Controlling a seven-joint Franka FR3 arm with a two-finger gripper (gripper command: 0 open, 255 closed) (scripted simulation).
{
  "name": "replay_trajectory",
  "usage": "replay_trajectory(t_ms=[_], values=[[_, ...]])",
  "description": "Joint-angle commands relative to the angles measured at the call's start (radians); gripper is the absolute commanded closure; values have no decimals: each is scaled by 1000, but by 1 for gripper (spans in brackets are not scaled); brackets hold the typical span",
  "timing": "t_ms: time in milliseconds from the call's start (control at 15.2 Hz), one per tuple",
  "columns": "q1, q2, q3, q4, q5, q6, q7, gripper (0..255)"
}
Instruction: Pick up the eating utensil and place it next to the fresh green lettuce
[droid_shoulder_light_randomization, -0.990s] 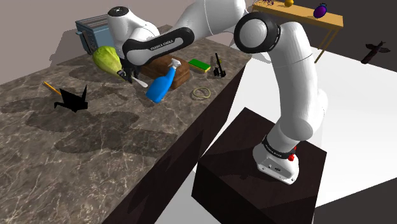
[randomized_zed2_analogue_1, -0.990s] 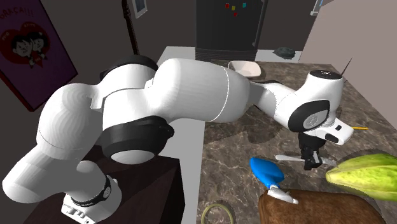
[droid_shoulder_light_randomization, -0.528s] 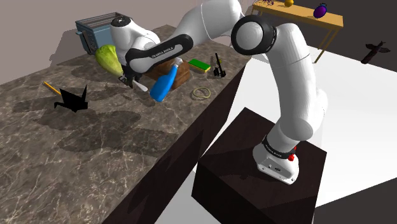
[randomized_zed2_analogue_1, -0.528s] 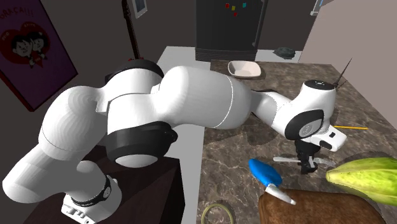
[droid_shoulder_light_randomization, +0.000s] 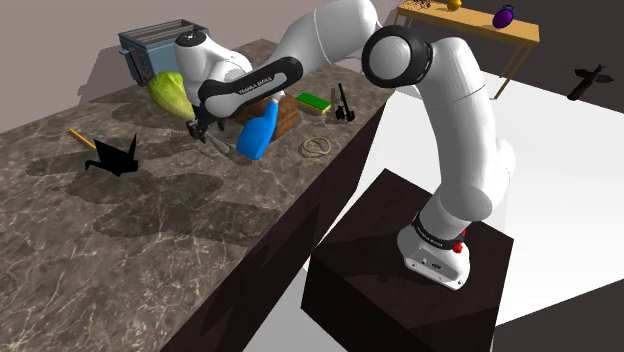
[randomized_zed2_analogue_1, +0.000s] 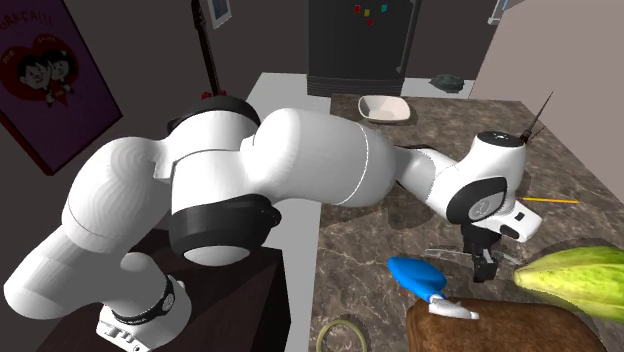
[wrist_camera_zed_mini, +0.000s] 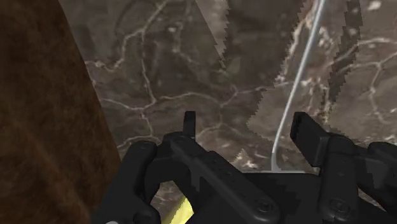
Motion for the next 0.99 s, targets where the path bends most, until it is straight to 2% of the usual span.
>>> replay_trajectory(t_ms=[0,198,462,924], values=[[-1,1,-1,-4,-1,2,1,0],[-1,-1,0,-1,1,-4,-1,0],[-13,-82,29,-13,36,-71,-16,0],[-13,-82,29,-13,36,-71,-16,0]])
